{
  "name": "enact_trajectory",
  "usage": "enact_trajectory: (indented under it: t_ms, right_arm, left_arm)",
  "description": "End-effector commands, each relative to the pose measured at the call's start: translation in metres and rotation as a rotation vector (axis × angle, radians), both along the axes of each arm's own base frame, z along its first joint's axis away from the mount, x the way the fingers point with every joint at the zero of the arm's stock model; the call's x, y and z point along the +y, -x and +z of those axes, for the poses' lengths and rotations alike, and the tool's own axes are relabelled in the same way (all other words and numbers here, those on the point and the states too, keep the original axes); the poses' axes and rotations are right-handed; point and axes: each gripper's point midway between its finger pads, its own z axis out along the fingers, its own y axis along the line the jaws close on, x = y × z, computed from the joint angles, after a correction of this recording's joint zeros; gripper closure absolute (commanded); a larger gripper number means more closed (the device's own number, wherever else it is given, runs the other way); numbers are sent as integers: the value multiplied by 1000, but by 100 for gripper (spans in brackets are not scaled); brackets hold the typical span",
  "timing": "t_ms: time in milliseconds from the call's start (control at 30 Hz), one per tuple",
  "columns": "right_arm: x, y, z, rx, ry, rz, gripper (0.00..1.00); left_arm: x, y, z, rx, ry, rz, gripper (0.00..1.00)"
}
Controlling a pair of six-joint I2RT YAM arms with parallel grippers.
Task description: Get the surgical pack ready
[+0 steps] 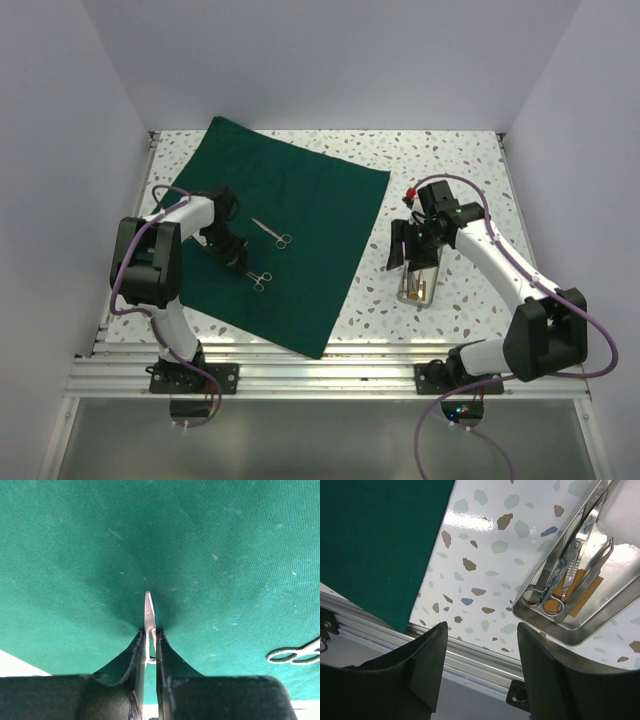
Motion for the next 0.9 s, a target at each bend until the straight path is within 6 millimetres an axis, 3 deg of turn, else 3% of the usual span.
enact_trajectory:
  t_ms: [0,267,400,500,667,867]
  right_arm:
    - [7,-8,14,-58,-35,21,38]
    - [18,-12,19,-59,-65,43,38]
    - [33,-15,25,-71,-96,75,37]
    - [58,-17,35,-80,-178,134,34]
    - [133,-11,60,-57,-532,293,25]
    - [190,-6,59,-38,-597,409,25]
  left_arm:
    - [6,-7,14,-48,-33,-22,100]
    - [-24,-26,51,-202,-17,-217,100]
    - [-41,-25,65,-270,19,-316,100]
    - [-53,-25,73,-320,39,-388,100]
    - [-91,-26,94,-431,143,-577,100]
    - [-127,-16,117,-506,226,-743,100]
